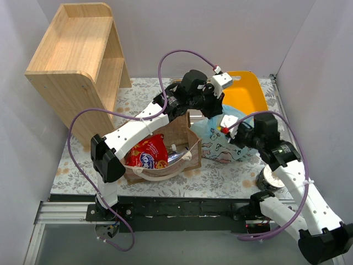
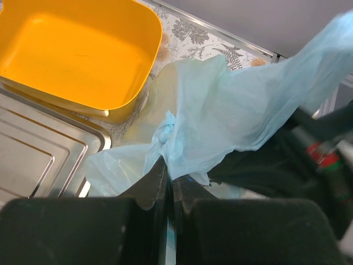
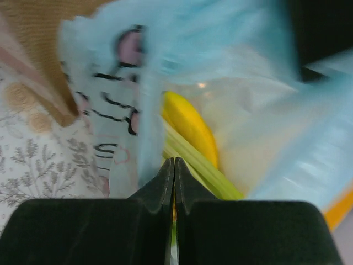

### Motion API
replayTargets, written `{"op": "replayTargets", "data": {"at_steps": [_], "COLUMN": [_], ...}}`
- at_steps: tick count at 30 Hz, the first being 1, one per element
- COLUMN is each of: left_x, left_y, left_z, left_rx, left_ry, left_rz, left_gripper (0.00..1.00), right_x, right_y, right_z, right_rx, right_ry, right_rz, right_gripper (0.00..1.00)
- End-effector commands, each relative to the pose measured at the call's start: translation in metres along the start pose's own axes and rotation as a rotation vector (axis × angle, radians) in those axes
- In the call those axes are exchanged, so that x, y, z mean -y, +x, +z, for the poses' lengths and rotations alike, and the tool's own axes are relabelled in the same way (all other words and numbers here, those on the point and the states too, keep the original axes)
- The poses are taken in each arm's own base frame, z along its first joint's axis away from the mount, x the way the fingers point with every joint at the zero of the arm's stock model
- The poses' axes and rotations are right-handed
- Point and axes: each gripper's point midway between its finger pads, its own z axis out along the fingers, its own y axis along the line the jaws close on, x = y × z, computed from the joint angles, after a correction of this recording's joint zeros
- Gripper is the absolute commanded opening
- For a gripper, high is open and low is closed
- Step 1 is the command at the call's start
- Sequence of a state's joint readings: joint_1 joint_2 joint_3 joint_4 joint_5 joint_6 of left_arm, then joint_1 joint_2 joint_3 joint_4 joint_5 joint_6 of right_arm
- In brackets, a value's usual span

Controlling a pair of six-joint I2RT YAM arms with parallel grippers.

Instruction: Untie the knot of the grocery bags and take out the mixed food

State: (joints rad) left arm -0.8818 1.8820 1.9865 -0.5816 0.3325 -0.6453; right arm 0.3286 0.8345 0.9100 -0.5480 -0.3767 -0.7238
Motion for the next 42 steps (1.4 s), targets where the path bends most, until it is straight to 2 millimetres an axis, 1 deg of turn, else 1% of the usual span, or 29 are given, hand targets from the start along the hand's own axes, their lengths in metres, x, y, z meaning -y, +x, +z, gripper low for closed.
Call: {"op": "replayTargets", "data": {"at_steps": [1,2,3,5,6,8,9,11,13,14,15,16,17,18,20,21,22,23,24,25,26,27,28,30,32,33,34,39,42], "left_x": [0.004,0.003,0.002,0.0,-0.002,-0.001,-0.002,-0.001,-0.001,-0.001,-0.002,-0.005,-0.006,-0.01,-0.015,-0.016,-0.017,-0.017,-0.014,-0.014,-0.013,-0.009,-0.008,-0.007,-0.009,-0.01,-0.009,-0.002,-0.006], "left_y": [-0.031,-0.032,-0.032,-0.034,-0.036,-0.041,-0.045,-0.052,-0.055,-0.059,-0.056,-0.058,-0.066,-0.064,-0.068,-0.068,-0.06,-0.056,-0.057,-0.037,-0.037,-0.035,-0.025,-0.021,-0.019,-0.02,-0.022,-0.03,-0.032], "left_z": [-0.014,-0.015,-0.015,-0.016,-0.017,-0.019,-0.021,-0.025,-0.026,-0.03,-0.029,-0.031,-0.036,-0.037,-0.04,-0.042,-0.041,-0.041,-0.048,-0.043,-0.044,-0.049,-0.046,-0.046,-0.045,-0.045,-0.043,-0.045,-0.042], "left_rx": [0.071,0.073,0.073,0.078,0.081,0.097,0.108,0.124,0.134,0.147,0.145,0.152,0.182,0.182,0.194,0.194,0.175,0.171,0.183,0.145,0.158,0.163,0.145,0.139,0.135,0.135,0.138,0.159,0.161], "left_ry": [0.03,0.029,0.027,0.026,0.024,0.026,0.024,0.03,0.032,0.028,0.027,0.015,0.002,-0.011,-0.026,-0.03,-0.028,-0.022,-0.021,-0.011,-0.006,0.007,0.017,0.021,0.012,0.001,0.005,0.033,0.018], "left_rz": [0.015,0.017,0.023,0.036,0.042,0.065,0.072,0.106,0.127,0.151,0.157,0.167,0.18,0.174,0.188,0.195,0.197,0.206,0.221,0.212,0.222,0.229,0.221,0.207,0.185,0.167,0.132,0.098,0.103], "left_gripper": [0.0,0.0,0.0,0.0,0.0,0.0,0.0,0.0,0.0,0.0,0.0,0.0,0.0,0.0,0.0,0.0,0.0,0.0,0.0,0.0,0.0,0.0,0.0,0.0,0.0,0.0,0.0,0.0,0.0], "right_x": [-0.026,-0.05,-0.076,-0.106,-0.128,-0.146,-0.158,-0.164,-0.18,-0.186,-0.194,-0.202,-0.208,-0.208,-0.204,-0.196,-0.188,-0.169,-0.162,-0.155,-0.147,-0.137,-0.131,-0.118,-0.113,-0.109,-0.105,-0.069,-0.056], "right_y": [-0.01,0.003,0.0,0.011,0.028,0.041,0.05,0.056,0.068,0.074,0.078,0.092,0.098,0.099,0.094,0.093,0.091,0.079,0.073,0.068,0.059,0.055,0.053,0.053,0.052,0.047,0.046,0.067,0.08], "right_z": [0.019,0.018,0.017,0.008,0.005,0.002,0.002,0.006,0.006,0.003,0.001,-0.006,-0.01,-0.013,-0.016,-0.016,-0.016,-0.013,-0.014,-0.015,-0.018,-0.021,-0.022,-0.027,-0.032,-0.034,-0.035,-0.044,-0.051], "right_rx": [0.051,0.009,0.026,0.007,-0.032,-0.052,-0.068,-0.077,-0.109,-0.123,-0.121,-0.156,-0.169,-0.169,-0.174,-0.195,-0.215,-0.223,-0.219,-0.223,-0.211,-0.212,-0.216,-0.252,-0.259,-0.245,-0.249,-0.34,-0.387], "right_ry": [-0.079,-0.162,-0.256,-0.353,-0.427,-0.479,-0.526,-0.543,-0.614,-0.646,-0.682,-0.723,-0.751,-0.756,-0.748,-0.72,-0.68,-0.588,-0.543,-0.502,-0.464,-0.407,-0.366,-0.27,-0.242,-0.222,-0.201,-0.019,0.053], "right_rz": [-0.122,-0.104,-0.121,-0.129,-0.131,-0.149,-0.161,-0.171,-0.204,-0.223,-0.284,-0.308,-0.344,-0.375,-0.399,-0.421,-0.409,-0.419,-0.411,-0.387,-0.376,-0.366,-0.344,-0.265,-0.199,-0.176,-0.154,-0.091,-0.02], "right_gripper": [0.04,0.04,0.03,0.03,0.02,0.02,0.02,0.02,0.01,0.01,0.01,0.01,0.01,0.01,0.01,0.01,0.01,0.01,0.01,0.01,0.01,0.01,0.01,0.01,0.02,0.02,0.03,0.02,0.01]}}
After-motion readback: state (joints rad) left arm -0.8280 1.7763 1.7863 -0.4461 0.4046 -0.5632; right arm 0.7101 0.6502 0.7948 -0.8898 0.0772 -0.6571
